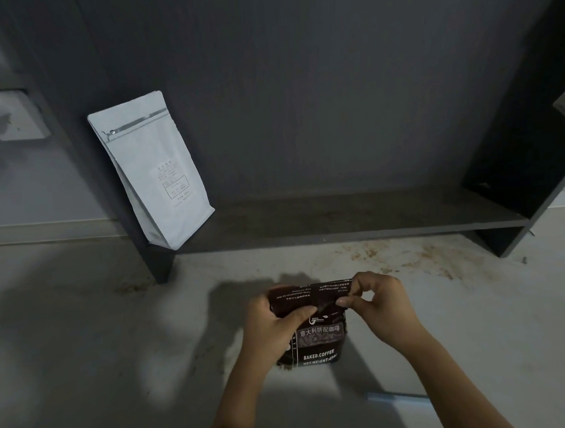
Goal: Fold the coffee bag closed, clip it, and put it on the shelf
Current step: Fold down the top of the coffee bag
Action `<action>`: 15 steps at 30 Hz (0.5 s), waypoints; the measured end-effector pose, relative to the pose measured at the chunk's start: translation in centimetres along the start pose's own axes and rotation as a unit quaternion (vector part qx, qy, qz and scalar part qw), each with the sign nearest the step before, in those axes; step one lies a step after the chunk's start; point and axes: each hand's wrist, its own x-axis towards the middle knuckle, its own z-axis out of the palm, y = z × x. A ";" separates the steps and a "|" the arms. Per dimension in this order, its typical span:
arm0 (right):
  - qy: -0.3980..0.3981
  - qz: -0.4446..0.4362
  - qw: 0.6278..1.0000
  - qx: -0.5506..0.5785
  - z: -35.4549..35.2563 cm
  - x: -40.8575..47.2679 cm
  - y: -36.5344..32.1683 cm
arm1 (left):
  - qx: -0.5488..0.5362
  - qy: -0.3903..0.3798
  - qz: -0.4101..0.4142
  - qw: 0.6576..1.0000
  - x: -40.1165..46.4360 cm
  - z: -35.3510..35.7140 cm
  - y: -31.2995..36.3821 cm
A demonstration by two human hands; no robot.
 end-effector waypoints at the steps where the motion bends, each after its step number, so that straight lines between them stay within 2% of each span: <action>1: -0.013 -0.003 1.000 -0.009 -0.4 0.1 0.0 | 0.001 0.013 -0.006 1.000 0.0 0.3 -0.1; 5: -0.049 -0.031 0.992 -0.110 -2.6 -0.5 -0.6 | 0.002 0.015 -0.017 1.000 0.3 0.4 -0.1; 7: -0.073 -0.006 0.974 -0.213 -3.5 -1.3 -0.3 | 0.001 0.008 -0.024 1.000 0.2 0.2 -0.1; 10: -0.197 0.052 0.914 -0.351 -4.9 -2.9 0.2 | -0.004 0.010 -0.023 1.000 -0.1 0.3 -0.1; 15: -0.338 0.150 0.837 -0.403 -5.5 -5.4 2.0 | -0.017 0.021 -0.025 0.999 -0.3 0.6 -0.1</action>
